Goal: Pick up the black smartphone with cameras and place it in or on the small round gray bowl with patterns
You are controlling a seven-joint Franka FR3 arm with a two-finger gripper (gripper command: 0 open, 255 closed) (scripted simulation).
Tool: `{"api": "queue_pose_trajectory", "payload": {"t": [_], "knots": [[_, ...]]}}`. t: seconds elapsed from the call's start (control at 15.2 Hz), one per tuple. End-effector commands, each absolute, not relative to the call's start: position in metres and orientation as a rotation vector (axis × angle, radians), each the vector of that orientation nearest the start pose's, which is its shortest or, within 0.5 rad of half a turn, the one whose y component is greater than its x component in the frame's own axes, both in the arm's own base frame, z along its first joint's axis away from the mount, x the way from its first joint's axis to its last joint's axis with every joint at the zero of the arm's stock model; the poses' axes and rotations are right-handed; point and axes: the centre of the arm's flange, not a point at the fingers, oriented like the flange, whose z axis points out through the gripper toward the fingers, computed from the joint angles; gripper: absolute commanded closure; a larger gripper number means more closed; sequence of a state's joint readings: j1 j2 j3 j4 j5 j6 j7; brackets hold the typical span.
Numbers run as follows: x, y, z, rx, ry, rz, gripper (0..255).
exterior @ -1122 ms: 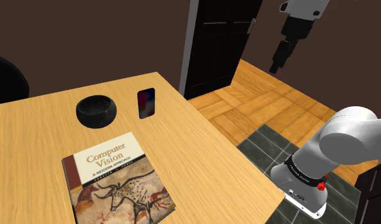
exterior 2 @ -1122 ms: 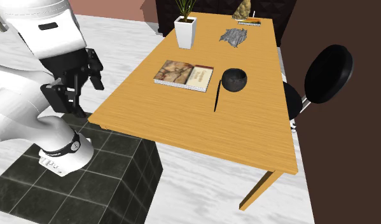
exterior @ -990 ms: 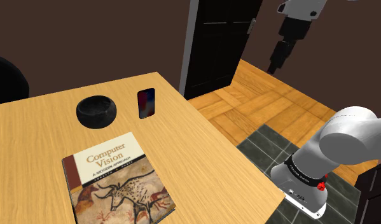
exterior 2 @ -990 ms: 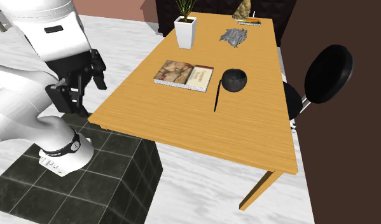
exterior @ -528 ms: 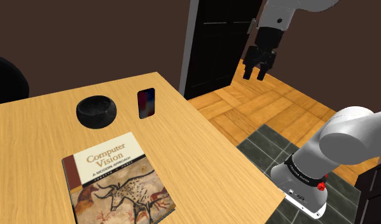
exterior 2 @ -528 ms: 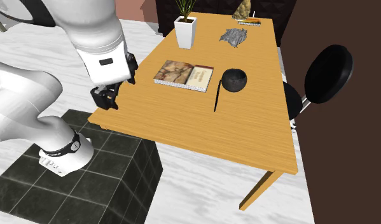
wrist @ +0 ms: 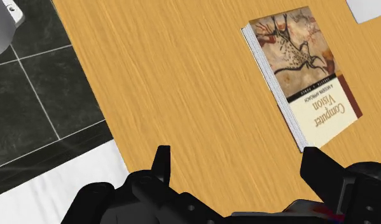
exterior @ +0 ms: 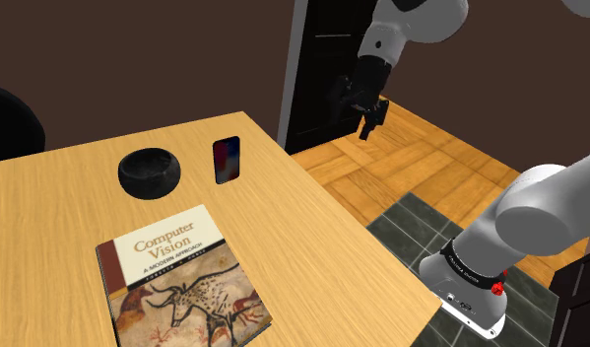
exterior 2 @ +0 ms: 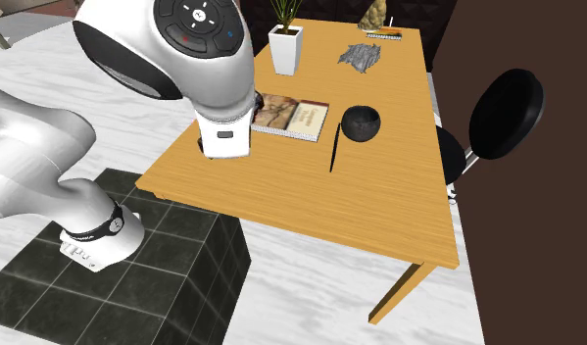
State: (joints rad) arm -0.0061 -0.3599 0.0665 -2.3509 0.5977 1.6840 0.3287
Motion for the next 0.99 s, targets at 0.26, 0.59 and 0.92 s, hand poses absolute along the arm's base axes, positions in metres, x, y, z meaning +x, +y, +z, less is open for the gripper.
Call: {"api": "queue_pose_trajectory", "payload": {"t": [0.26,0.59,0.92], "knots": [[0.452,0.108,0.417,-2.247,0.831,0.666,0],[0.491,0.128,0.379,-1.988,1.017,0.756,0],[0.529,0.146,0.339,-1.714,1.179,0.831,0]]}}
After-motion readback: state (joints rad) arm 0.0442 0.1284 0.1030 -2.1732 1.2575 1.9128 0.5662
